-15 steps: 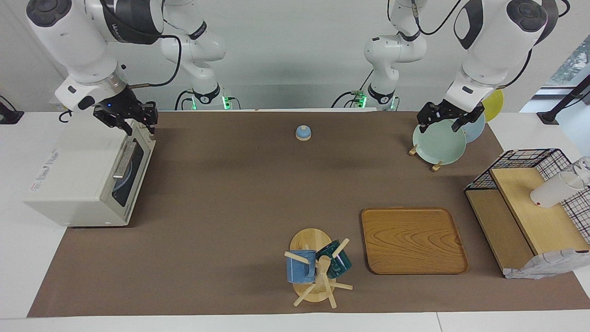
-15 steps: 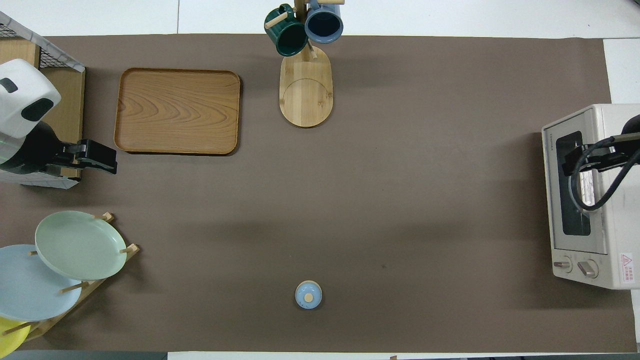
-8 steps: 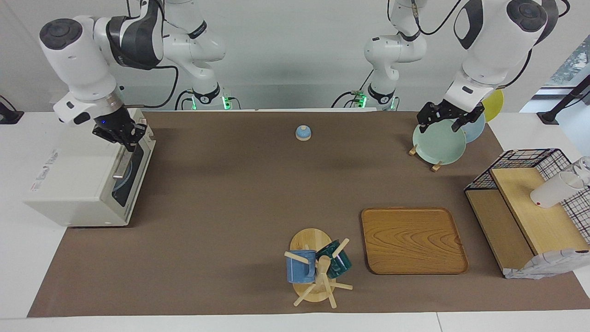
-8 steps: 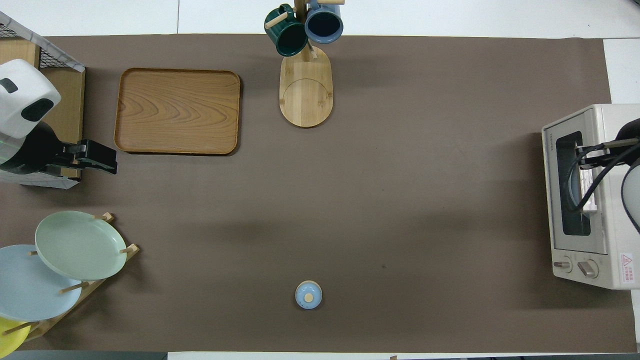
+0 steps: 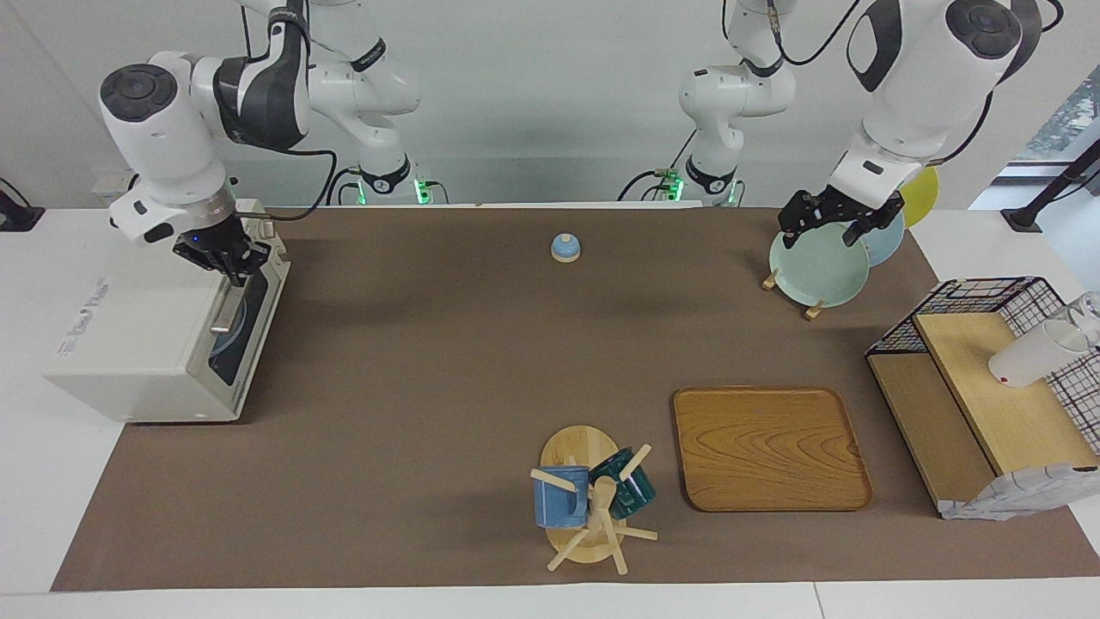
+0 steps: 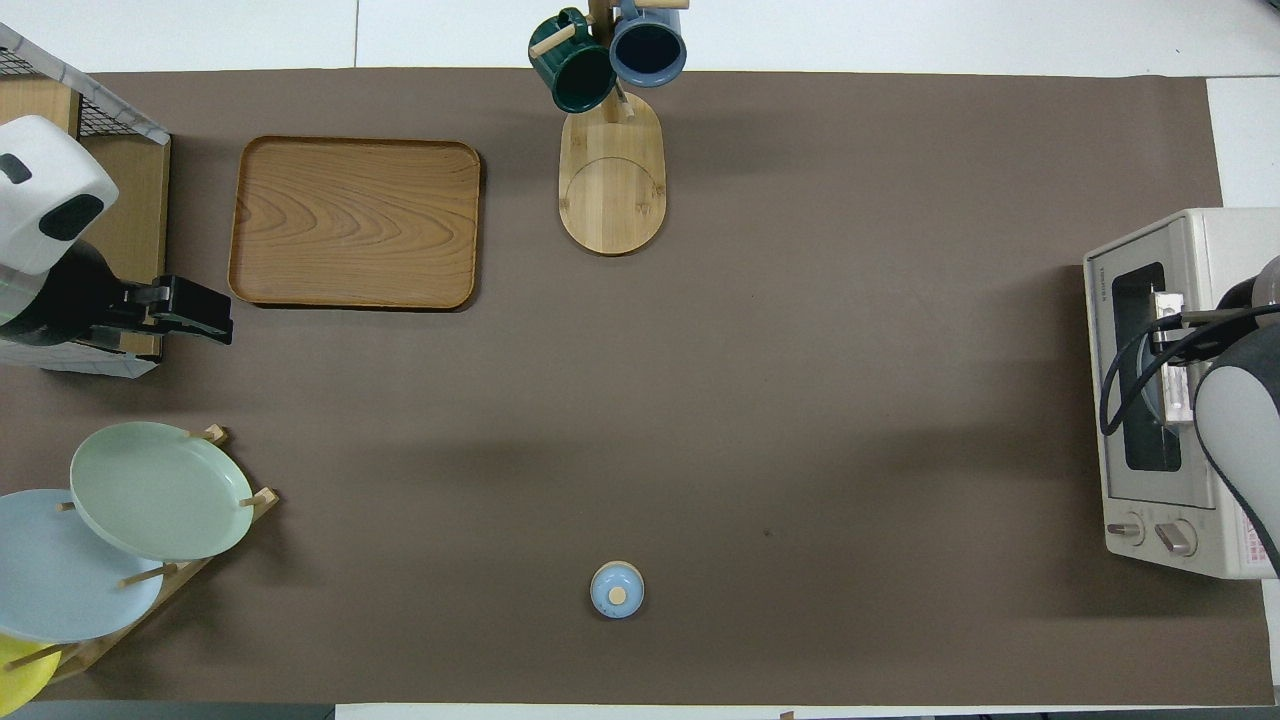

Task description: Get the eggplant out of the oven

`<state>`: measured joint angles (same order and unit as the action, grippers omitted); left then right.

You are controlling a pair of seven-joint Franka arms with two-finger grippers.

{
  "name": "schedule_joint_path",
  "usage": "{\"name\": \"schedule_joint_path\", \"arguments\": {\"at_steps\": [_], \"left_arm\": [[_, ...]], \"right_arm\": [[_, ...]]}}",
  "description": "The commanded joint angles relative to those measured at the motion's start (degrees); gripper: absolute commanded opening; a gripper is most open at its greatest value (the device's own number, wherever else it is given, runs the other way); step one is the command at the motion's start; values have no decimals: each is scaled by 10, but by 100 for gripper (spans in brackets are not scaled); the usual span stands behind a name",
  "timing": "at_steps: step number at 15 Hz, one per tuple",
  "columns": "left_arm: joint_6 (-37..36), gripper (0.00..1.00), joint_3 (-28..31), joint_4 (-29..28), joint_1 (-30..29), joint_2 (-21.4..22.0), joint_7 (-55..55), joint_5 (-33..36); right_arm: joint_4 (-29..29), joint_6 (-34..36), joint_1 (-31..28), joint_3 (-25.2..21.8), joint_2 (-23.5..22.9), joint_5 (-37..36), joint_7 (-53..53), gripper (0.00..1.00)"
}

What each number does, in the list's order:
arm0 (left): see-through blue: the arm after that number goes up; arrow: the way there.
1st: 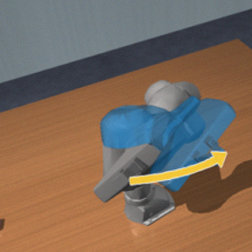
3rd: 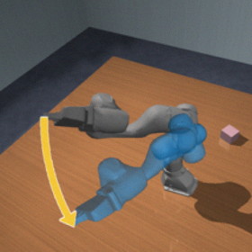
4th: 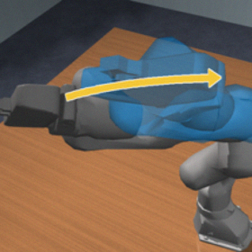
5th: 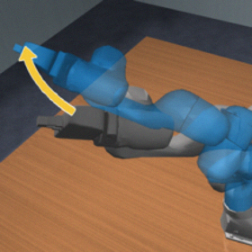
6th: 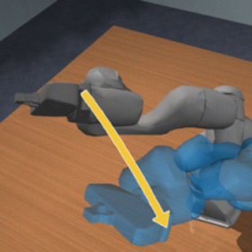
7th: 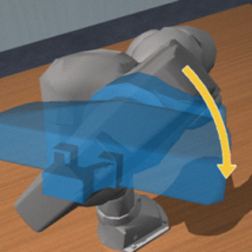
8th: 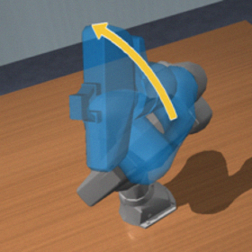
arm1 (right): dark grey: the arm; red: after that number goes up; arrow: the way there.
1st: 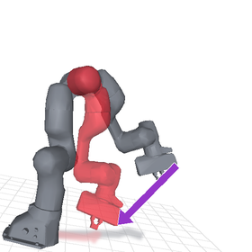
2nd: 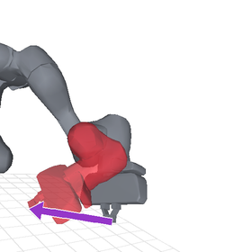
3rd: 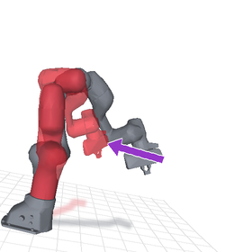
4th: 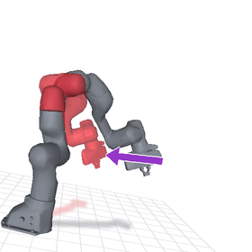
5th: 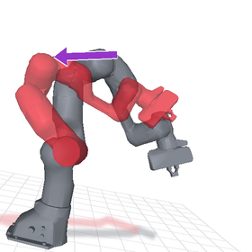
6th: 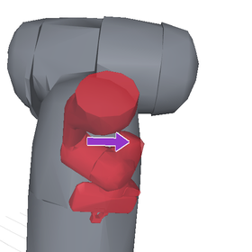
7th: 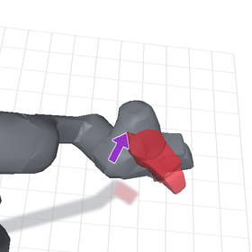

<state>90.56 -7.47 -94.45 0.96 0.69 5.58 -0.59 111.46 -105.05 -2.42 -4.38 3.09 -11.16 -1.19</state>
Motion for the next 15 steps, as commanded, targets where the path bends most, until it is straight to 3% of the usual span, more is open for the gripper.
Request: {"name": "schedule_joint_path", "arguments": {"at_steps": [1,5,10,15], "left_arm": [[57,100,-2,-22,-18,6,-1,9],[111,100,-1,-22,-20,-14,-1,-3],[144,100,-1,31,-20,-92,0,-5],[182,100,-1,28,-17,-126,-3,-5]], "right_arm": [[38,-34,-17,4,16,-11,7,0],[50,-46,-29,4,14,-13,-13,0],[79,-74,-36,4,15,-12,-30,0],[86,-99,-5,9,5,10,-26,0]]}}
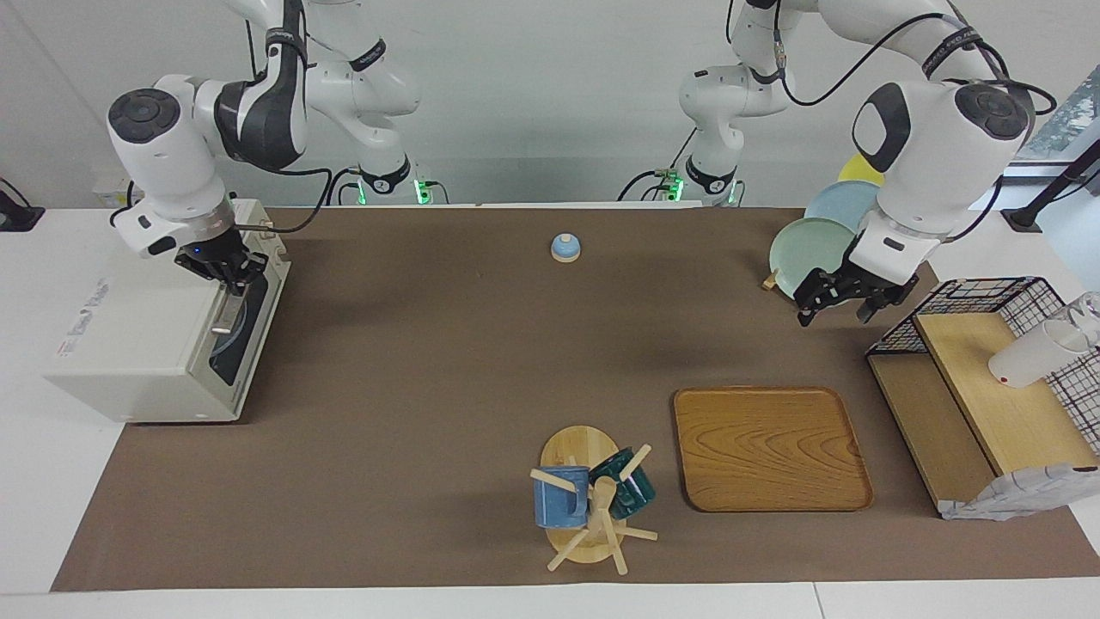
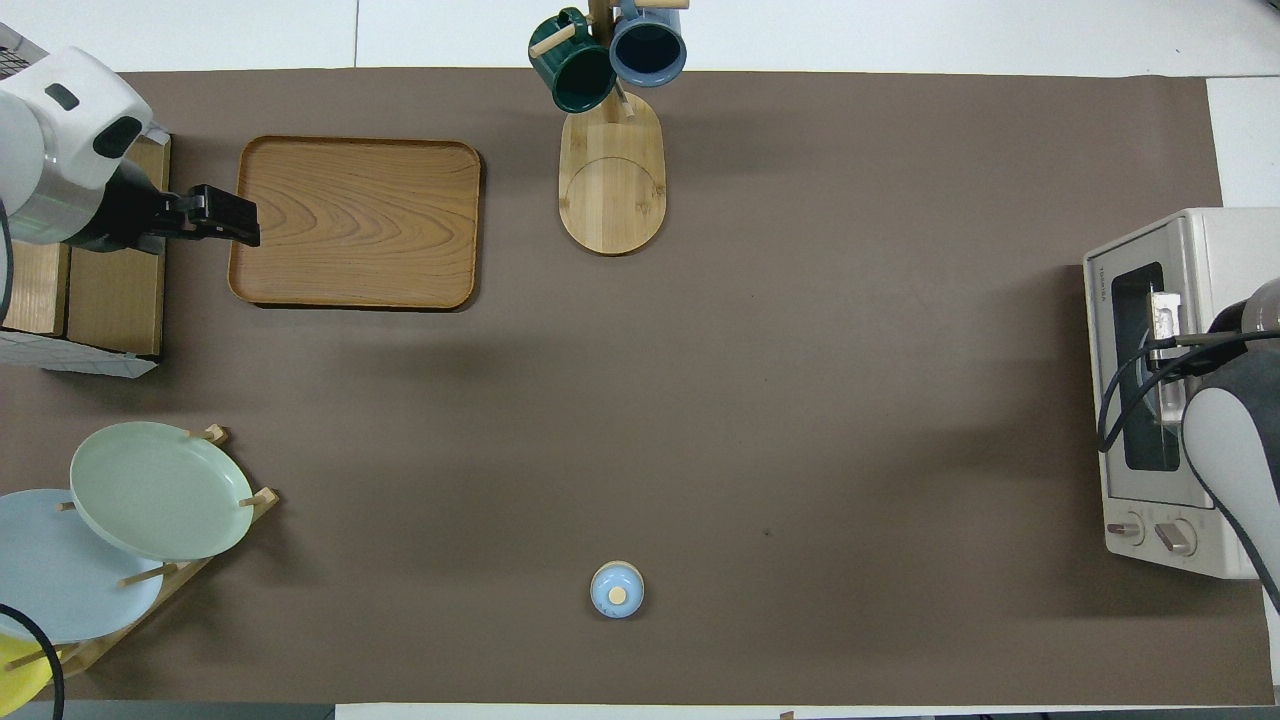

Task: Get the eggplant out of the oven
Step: 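Pull the oven door down and open with the right gripper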

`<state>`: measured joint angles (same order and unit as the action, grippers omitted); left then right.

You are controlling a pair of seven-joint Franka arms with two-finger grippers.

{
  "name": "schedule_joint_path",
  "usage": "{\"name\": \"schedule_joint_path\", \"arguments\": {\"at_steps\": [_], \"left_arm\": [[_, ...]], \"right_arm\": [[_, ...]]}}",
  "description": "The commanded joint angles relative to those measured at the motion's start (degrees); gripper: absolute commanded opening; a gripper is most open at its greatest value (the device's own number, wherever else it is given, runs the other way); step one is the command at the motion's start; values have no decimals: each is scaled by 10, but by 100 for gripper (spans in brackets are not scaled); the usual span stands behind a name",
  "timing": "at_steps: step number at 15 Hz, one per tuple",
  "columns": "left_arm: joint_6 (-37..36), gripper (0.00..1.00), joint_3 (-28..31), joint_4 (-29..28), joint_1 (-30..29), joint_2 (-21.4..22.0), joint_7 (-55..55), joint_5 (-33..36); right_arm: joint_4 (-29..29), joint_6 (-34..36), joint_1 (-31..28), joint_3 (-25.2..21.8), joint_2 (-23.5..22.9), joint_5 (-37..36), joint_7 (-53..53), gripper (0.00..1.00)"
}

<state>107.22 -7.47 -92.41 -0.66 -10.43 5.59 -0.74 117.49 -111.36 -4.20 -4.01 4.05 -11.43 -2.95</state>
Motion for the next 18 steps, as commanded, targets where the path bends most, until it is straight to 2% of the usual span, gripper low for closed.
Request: {"name": "schedule_joint_path", "arguments": {"at_steps": [1,6,8,11,18], "left_arm": [[16,100,-2,7,0,-17,-4,-5],[34,100,-2,-16,6,-17,-6,-5],[37,100,-2,-17,6,-18,-8,-5],[41,100,-3,-21,7,-18,-8,-5],[47,100,-3,-22,6,-19,-8,-13]], "right_arm": [[33,-45,16,5,-6,29,-7,0],[60,-98,61,5,-33,44,36,0],[64,-137,65,5,-56,44,44,0],[101,-203,66,5,-64,45,47,0],[111,-249,95,5,-104,84,72,0]]}}
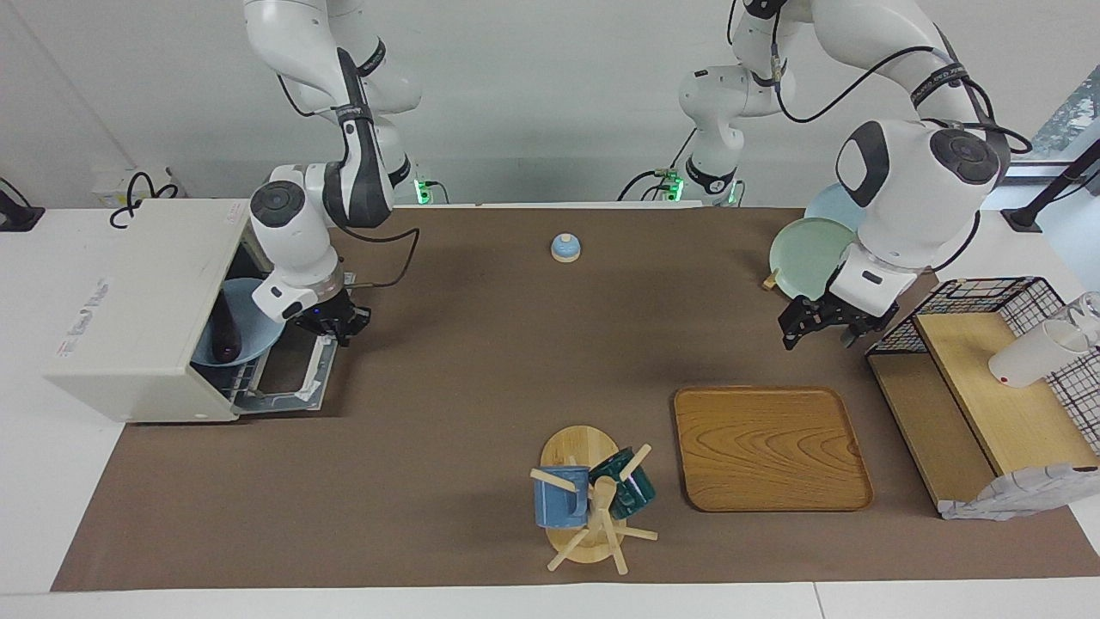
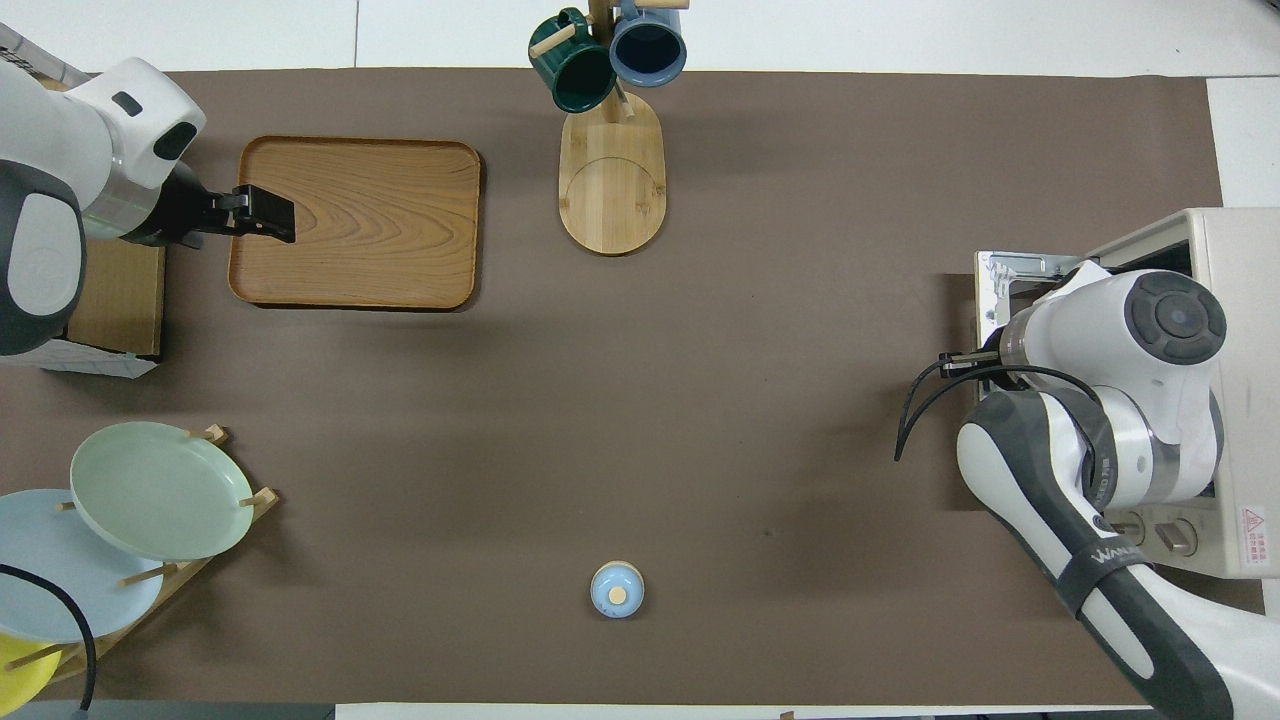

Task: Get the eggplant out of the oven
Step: 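Pull the oven door down and open with the right gripper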

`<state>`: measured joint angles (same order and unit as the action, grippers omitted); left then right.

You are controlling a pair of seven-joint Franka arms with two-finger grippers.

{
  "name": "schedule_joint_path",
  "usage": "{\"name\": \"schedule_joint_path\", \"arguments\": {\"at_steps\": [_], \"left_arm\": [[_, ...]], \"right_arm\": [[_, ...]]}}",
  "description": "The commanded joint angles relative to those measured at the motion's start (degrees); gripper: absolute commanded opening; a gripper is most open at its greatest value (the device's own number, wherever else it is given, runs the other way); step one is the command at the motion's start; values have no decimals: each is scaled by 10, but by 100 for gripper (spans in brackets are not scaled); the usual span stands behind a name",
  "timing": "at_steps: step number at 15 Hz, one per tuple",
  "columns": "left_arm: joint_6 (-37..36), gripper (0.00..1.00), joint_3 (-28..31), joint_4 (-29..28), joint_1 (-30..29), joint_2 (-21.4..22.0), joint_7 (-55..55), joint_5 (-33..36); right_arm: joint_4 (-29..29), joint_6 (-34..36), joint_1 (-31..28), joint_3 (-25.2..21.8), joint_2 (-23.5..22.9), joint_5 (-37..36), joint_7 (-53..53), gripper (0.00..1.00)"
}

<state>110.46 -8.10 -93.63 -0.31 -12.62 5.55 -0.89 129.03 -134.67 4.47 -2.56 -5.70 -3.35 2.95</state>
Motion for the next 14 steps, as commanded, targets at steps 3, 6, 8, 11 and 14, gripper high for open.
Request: {"name": "schedule_joint_path", "arguments": {"at_steps": [3,6,8,11,14], "left_arm": [[24,100,3,-11,10,1,-7,-17],[32,100,3,-11,11,0,-8,-34],[32,100,3,-11,12,-1,-7,-36],[37,100,2,-11,12,-1,-8,-43],[38,100,2,-14,12,0,-8,-43]], "right_arm": [[-2,-16,25,-9,-5,4,41,0],[-25,17,37,-9,-7,4,44,0],[-72,88,44,-8,-11,4,45,0],[-98,134,40,-13,5,3,40,43],[-100,176,32,-17,31,-21,29,78]]}}
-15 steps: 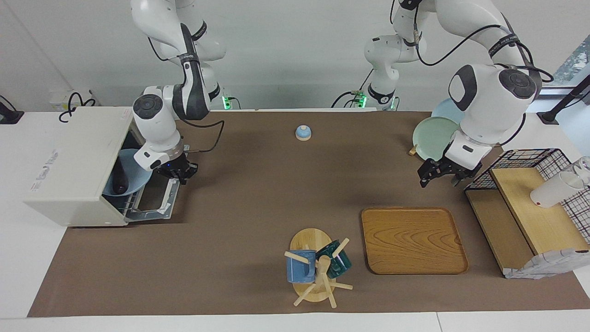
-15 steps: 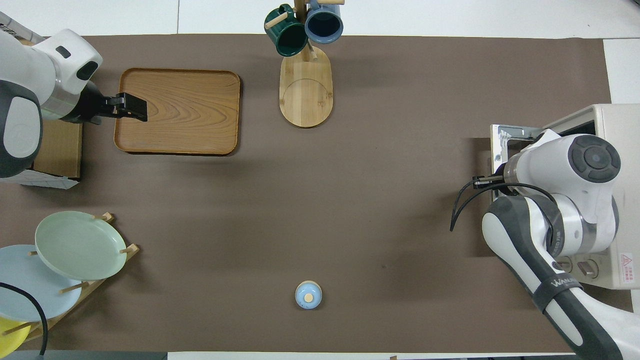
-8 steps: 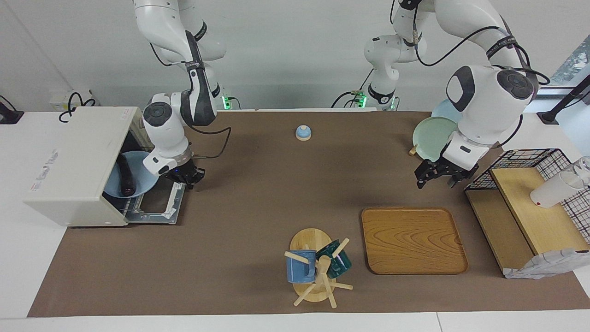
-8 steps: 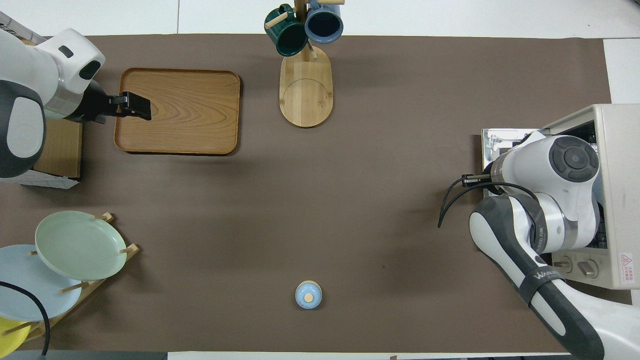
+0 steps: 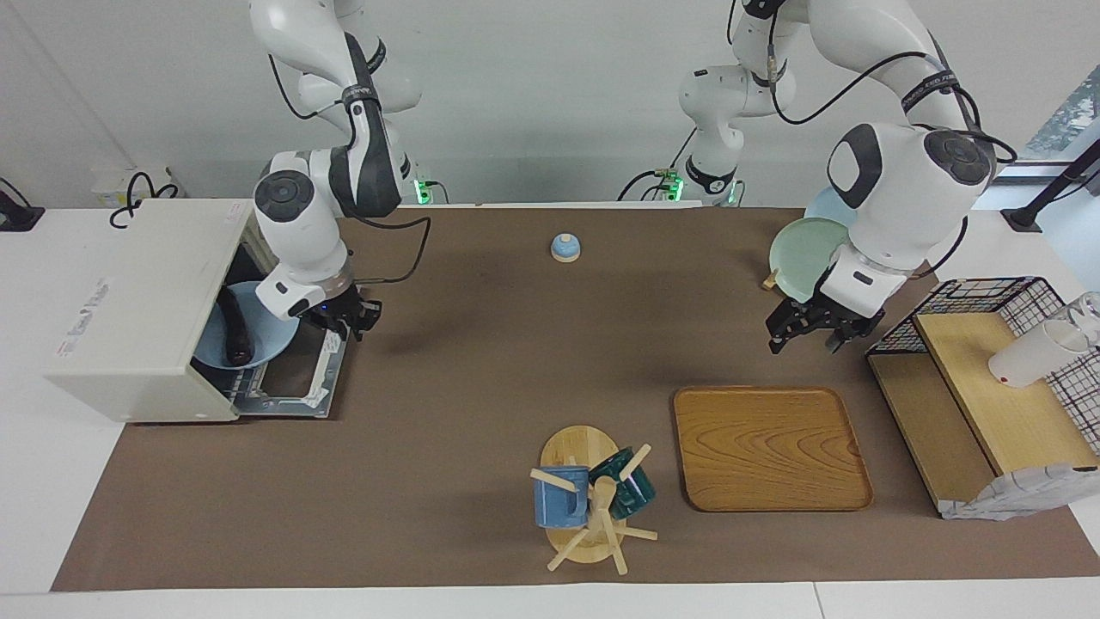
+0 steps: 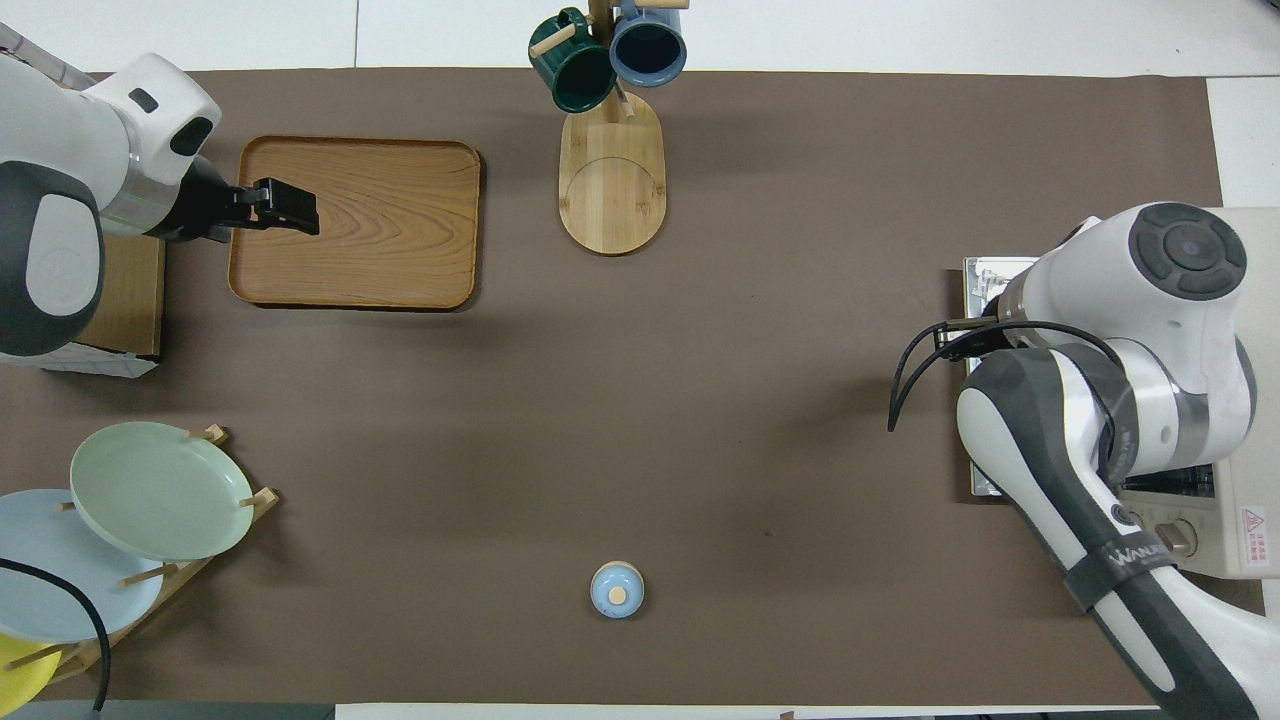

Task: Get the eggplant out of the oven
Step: 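Pull the oven door down and open with the right gripper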

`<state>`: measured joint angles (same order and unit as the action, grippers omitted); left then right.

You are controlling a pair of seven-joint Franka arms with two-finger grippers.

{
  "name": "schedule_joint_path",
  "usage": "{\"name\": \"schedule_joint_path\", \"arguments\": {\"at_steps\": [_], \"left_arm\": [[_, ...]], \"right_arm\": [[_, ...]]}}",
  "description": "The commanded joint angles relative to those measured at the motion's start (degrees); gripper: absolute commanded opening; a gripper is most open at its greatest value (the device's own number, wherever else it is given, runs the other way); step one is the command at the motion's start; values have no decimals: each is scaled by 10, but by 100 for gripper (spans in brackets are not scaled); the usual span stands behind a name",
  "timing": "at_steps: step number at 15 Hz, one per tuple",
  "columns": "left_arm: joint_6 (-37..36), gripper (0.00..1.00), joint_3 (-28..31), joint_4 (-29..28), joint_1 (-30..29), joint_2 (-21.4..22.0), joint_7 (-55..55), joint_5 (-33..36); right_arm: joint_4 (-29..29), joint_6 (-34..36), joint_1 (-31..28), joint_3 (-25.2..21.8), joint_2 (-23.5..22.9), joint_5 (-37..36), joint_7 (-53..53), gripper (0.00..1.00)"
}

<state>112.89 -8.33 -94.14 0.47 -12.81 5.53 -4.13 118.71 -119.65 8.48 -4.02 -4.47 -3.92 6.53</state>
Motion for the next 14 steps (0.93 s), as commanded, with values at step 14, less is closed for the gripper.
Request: {"name": "schedule_joint_path", "arguments": {"at_steps": [14], "left_arm": [[28,100,2,-32,16,8,-3,-11]], "right_arm": [[93,-62,-93,-1,48,-20,-133,52]]}}
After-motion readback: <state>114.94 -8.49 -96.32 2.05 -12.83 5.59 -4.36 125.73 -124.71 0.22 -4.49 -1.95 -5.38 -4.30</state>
